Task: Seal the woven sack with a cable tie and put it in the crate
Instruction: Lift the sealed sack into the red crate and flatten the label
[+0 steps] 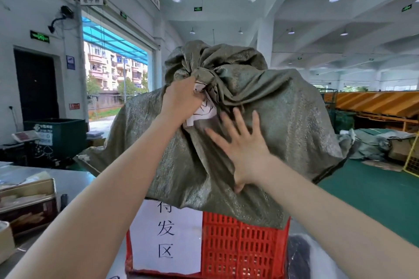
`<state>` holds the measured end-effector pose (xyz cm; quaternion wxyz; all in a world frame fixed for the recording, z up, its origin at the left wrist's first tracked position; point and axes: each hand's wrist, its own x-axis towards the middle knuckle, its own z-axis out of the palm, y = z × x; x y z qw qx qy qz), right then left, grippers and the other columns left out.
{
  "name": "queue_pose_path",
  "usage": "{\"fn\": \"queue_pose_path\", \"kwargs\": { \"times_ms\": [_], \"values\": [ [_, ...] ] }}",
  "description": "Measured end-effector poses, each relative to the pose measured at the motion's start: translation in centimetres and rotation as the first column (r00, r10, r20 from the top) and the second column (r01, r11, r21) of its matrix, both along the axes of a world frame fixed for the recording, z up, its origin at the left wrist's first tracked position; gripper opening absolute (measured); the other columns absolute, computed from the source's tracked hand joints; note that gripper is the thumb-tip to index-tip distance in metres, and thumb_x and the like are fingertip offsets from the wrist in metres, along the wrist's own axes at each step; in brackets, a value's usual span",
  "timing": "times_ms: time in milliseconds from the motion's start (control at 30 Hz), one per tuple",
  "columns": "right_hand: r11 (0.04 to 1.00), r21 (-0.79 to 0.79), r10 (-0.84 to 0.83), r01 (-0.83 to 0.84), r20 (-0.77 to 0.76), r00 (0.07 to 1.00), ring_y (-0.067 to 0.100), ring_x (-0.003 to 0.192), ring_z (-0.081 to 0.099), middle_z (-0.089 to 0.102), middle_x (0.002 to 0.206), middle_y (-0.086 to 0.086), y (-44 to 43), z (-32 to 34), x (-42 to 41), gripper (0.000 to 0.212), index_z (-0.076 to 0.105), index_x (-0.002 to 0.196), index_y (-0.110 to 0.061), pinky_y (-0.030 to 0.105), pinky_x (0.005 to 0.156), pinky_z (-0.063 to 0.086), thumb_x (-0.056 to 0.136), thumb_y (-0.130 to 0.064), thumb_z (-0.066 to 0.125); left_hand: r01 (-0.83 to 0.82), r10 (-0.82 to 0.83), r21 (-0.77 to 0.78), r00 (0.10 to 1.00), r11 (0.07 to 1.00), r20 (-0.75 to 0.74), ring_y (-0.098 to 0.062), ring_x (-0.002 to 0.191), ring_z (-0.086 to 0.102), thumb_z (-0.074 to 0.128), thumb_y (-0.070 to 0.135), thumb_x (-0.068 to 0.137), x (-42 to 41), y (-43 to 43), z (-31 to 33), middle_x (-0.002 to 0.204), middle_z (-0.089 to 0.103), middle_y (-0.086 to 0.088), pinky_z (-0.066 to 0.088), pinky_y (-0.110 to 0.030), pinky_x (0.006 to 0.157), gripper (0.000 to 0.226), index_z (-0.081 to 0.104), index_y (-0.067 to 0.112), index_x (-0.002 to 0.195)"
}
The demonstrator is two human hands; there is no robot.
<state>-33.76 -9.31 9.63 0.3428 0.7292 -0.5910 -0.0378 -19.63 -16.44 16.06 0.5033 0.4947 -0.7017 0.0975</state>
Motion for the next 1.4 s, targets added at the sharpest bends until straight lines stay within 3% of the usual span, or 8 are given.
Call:
{"fn": "queue_pose_path", "kwargs": {
  "times_ms": [200, 400, 800, 967, 1067, 1200, 1333, 1400],
  "values": [
    [0.987, -0.160, -0.010, 0.027, 0.109, 0.994, 0.043, 0.144, 0.003, -0.015, 0.158, 0.018, -2.2, -1.3, -0.4, 0.108, -0.020, 0.147, -0.034, 0.062, 0.109, 0.018, 0.080, -0.041, 0.065, 0.238, -0.251, -0.085, 0.854, 0.967, -0.456, -0.024, 0.109, 0.058, 0.060, 0.016, 0.084, -1.6, -0.4, 0.8, 0.114, 0.068, -0.007, 0.043, -0.032, 0.095, 0.027, 0.063, 0.010, 0.111],
    [0.981, -0.185, -0.031, 0.060, 0.156, 0.987, 0.041, 0.140, 0.018, -0.004, 0.157, 0.020, -5.0, -2.2, -1.9, 0.109, -0.019, 0.147, -0.035, 0.055, 0.109, 0.025, 0.080, -0.025, 0.067, 0.325, -0.352, -0.135, 0.844, 0.936, -0.405, -0.015, 0.098, 0.062, 0.062, 0.011, 0.084, -2.8, -3.1, 0.5, 0.097, 0.068, 0.003, 0.046, -0.025, 0.088, 0.023, 0.068, 0.010, 0.106],
    [0.938, -0.328, -0.045, 0.111, 0.202, 0.978, 0.036, 0.129, 0.032, 0.005, 0.153, 0.020, -9.9, -2.5, -4.4, 0.105, -0.020, 0.146, -0.036, 0.043, 0.103, 0.031, 0.082, -0.025, 0.063, 0.361, -0.419, -0.220, 0.838, 0.906, -0.350, -0.012, 0.088, 0.061, 0.067, 0.011, 0.079, -5.4, -8.2, 1.4, 0.091, 0.068, 0.000, 0.047, -0.024, 0.082, 0.020, 0.068, 0.001, 0.096],
    [0.879, -0.449, -0.070, 0.159, 0.208, 0.976, 0.032, 0.109, 0.052, 0.037, 0.144, 0.020, -12.4, -2.8, -5.3, 0.103, 0.010, 0.149, -0.036, 0.038, 0.089, 0.033, 0.069, -0.018, 0.071, 0.421, -0.486, -0.253, 0.817, 0.871, -0.311, -0.012, 0.086, 0.062, 0.066, 0.009, 0.079, -7.6, -9.6, 1.6, 0.089, 0.068, 0.002, 0.048, -0.024, 0.081, 0.019, 0.069, 0.002, 0.097],
    [0.875, -0.458, -0.074, 0.158, 0.198, 0.977, 0.027, 0.088, 0.061, 0.059, 0.125, 0.016, -13.5, -4.6, -5.0, 0.101, 0.041, 0.140, -0.037, 0.034, 0.078, 0.036, 0.048, -0.020, 0.080, 0.442, -0.499, -0.231, 0.787, 0.866, -0.363, -0.008, 0.081, 0.061, 0.065, 0.005, 0.080, -7.6, -10.6, -0.3, 0.091, 0.065, 0.004, 0.047, -0.013, 0.074, 0.021, 0.068, 0.000, 0.100],
    [0.886, -0.458, -0.008, 0.074, 0.144, 0.990, 0.024, 0.077, 0.062, 0.047, 0.116, 0.017, -14.9, -7.3, -3.8, 0.095, 0.051, 0.133, -0.037, 0.033, 0.074, 0.034, 0.044, -0.020, 0.081, 0.437, -0.464, -0.176, 0.742, 0.882, -0.484, 0.018, 0.061, 0.057, 0.062, 0.001, 0.082, -6.1, -12.4, -3.5, 0.082, 0.063, 0.006, 0.043, -0.001, 0.064, 0.020, 0.065, -0.004, 0.101],
    [0.927, -0.372, -0.001, 0.054, 0.143, 0.990, 0.021, 0.074, 0.064, 0.068, 0.099, 0.008, -15.0, -8.4, -2.7, 0.092, 0.056, 0.127, -0.039, 0.026, 0.066, 0.049, 0.040, -0.026, 0.081, 0.475, -0.426, -0.095, 0.659, 0.875, -0.620, -0.001, 0.074, 0.058, 0.061, -0.001, 0.083, -4.6, -13.7, -7.2, 0.090, 0.064, -0.003, 0.049, -0.021, 0.078, 0.024, 0.062, -0.005, 0.107],
    [0.966, -0.257, 0.007, 0.026, 0.125, 0.992, 0.028, 0.095, 0.060, 0.057, 0.120, 0.014, -15.0, -8.7, -2.5, 0.096, 0.036, 0.142, -0.033, 0.033, 0.080, 0.047, 0.057, -0.018, 0.077, 0.504, -0.414, -0.078, 0.602, 0.860, -0.682, -0.008, 0.078, 0.060, 0.061, -0.002, 0.083, -3.8, -14.5, -9.0, 0.090, 0.064, -0.003, 0.050, -0.027, 0.082, 0.025, 0.062, -0.003, 0.108]
  ]
}}
